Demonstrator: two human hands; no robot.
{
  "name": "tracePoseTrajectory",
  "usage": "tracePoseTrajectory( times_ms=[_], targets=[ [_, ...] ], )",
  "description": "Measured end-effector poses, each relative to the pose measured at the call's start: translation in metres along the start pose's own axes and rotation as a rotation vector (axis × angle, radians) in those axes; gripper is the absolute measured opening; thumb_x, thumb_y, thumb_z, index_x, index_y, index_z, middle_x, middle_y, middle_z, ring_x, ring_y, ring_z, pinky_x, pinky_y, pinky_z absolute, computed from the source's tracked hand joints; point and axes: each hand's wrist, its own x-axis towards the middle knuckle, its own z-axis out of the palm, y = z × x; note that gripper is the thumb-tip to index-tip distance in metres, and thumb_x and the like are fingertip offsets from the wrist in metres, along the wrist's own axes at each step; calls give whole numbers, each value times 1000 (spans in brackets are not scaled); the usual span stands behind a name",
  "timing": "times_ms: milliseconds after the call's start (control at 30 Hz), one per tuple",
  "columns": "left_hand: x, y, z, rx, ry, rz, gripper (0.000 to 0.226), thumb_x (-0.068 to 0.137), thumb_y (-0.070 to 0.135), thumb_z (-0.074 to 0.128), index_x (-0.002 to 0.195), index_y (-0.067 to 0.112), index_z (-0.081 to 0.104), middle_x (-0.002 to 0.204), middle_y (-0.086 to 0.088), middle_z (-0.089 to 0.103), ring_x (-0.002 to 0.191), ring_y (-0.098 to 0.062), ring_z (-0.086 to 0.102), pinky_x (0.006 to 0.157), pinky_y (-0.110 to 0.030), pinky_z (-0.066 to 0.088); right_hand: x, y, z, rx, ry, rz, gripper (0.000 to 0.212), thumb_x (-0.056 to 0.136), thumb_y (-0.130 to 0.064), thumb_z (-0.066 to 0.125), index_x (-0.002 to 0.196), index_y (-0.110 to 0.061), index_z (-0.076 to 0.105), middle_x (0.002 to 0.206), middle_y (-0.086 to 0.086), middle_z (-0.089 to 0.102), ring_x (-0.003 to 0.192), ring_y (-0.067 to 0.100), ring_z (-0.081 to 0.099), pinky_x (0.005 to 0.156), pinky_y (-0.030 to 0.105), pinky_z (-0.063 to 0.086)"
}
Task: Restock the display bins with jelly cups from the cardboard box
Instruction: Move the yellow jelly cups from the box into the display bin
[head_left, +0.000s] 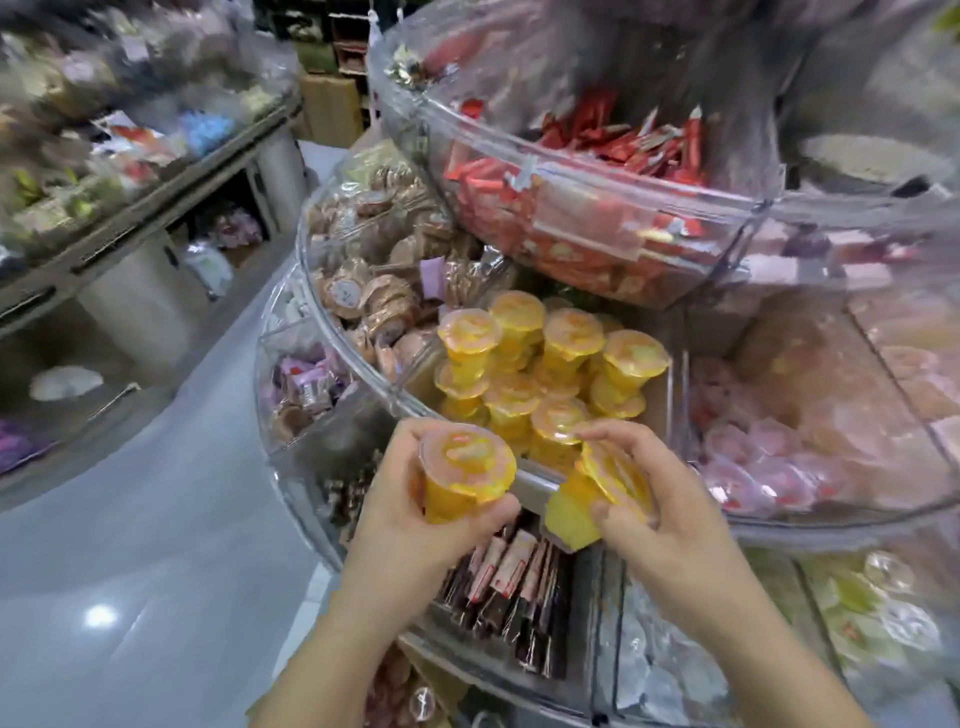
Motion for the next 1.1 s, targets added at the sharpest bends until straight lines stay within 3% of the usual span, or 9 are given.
tracePoseTrajectory(
  times_ms=[100, 200, 300, 433, 533, 633, 867, 967, 1100],
  targets=[
    [30, 10, 14, 250, -82, 95, 46, 59, 46, 75, 102, 40, 59, 104, 13, 61, 101, -1, 58, 82, -8, 40, 17, 6, -29, -114, 91, -28, 32, 71, -33, 60, 100, -45, 56, 107, -21, 57, 104, -6, 52, 84, 6, 36],
    [54, 14, 20, 414, -91, 154, 52, 62, 46, 73, 109, 36, 55, 109, 21, 59, 106, 3, 54, 84, -2, 35, 34, 10, -44, -228, 48, -69, 40, 73, -36, 67, 111, -44, 56, 107, -23, 47, 93, -13, 48, 78, 0, 33],
    [71, 15, 19, 540, -77, 199, 57, 63, 37, 73, 111, 45, 44, 111, 35, 53, 104, 16, 49, 83, 2, 33, 53, 15, -45, -369, -16, -133, 51, 74, -23, 70, 123, -32, 56, 110, -17, 45, 103, -7, 43, 87, -2, 26],
    [86, 7, 15, 687, -107, 195, 59, 64, 26, 76, 115, 35, 47, 106, 29, 54, 100, 15, 48, 83, 3, 31, 75, 20, -37, -485, -32, -258, 60, 68, -8, 69, 126, -17, 54, 118, -3, 53, 113, 16, 48, 99, 15, 30],
    [89, 1, 14, 866, -128, 252, 62, 61, 19, 80, 119, 21, 56, 112, 11, 56, 104, -4, 50, 89, -12, 37, 82, 23, -30, -582, -40, -347, 56, 66, -13, 63, 121, -17, 57, 118, -5, 59, 114, 17, 48, 97, 26, 31],
    [91, 1, 13, 1049, -122, 340, 63, 58, 26, 81, 118, 18, 60, 109, 5, 61, 99, -15, 44, 83, -30, 44, 85, 28, -28, -628, -41, -371, 53, 65, -18, 65, 118, -20, 58, 118, -10, 61, 116, 13, 41, 92, 24, 21],
    [107, -10, 7, 1130, -181, 361, 63, 62, 30, 79, 122, 21, 59, 118, 7, 61, 120, -22, 42, 95, -36, 20, 90, 36, -29, -735, 36, -423, 46, 62, -28, 75, 107, -21, 68, 118, -3, 64, 116, 17, 41, 92, 35, 26],
    [109, -16, 4, 1109, -180, 392, 57, 68, 34, 76, 121, 22, 61, 126, 6, 58, 124, -23, 43, 100, -37, 21, 89, 39, -28, -743, 101, -452, 40, 64, -34, 73, 103, -25, 70, 109, -7, 67, 105, 14, 45, 87, 26, 19],
    [113, -17, 0, 1000, -205, 434, 47, 68, 34, 71, 112, 20, 68, 116, 8, 65, 116, -19, 54, 101, -40, 33, 87, 43, -26, -711, 149, -498, 33, 70, -28, 70, 102, -20, 71, 106, -7, 69, 98, 11, 49, 88, 17, 21]
  ],
)
